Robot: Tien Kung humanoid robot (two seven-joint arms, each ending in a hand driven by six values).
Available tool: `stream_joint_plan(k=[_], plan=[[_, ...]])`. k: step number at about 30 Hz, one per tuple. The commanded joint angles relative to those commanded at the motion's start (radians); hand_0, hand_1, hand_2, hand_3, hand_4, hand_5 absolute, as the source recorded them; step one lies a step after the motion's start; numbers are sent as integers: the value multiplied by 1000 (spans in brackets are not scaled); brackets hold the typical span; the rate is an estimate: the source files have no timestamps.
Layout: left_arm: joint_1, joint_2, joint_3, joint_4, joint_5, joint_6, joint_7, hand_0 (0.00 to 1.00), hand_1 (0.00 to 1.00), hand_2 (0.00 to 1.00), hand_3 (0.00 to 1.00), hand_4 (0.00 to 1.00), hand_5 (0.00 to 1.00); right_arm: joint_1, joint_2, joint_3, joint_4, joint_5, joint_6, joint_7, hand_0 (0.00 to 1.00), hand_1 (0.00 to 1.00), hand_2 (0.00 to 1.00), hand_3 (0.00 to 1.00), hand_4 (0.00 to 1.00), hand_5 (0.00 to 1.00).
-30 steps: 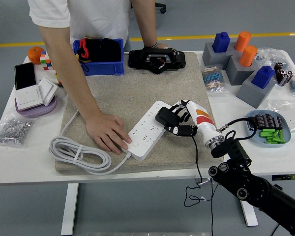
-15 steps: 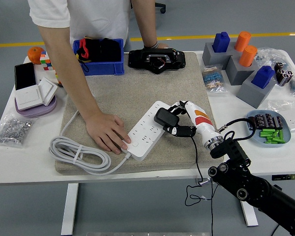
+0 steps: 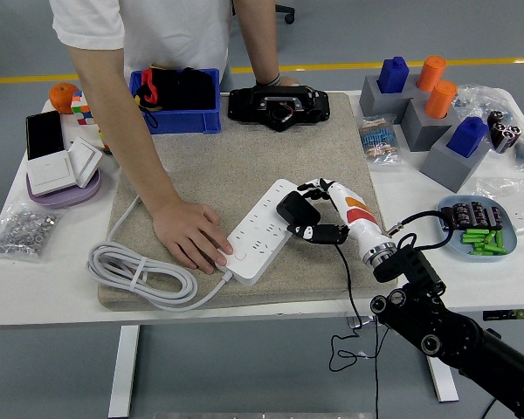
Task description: Press the white button,pick up the black plug,place it near the board,insert it into the board
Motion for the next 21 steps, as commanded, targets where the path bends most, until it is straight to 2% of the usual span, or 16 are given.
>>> stream_joint_plan(k=[18, 19, 21], plan=[[1, -4, -2, 0, 0, 0, 0, 688, 636, 613, 633, 560, 166, -17, 0, 27, 78, -3, 16, -23, 762, 711, 686, 710, 998, 224], [1, -4, -3, 0, 1, 0, 0, 689, 636, 613, 633, 560, 166, -17, 0, 28, 79, -3, 17, -22, 851, 807, 755, 739, 998, 254], [1, -4, -1, 0, -1, 0, 0, 689, 636, 613, 633, 560, 166, -19, 0, 32, 85, -4, 21, -18, 851, 807, 755, 739, 998, 254]])
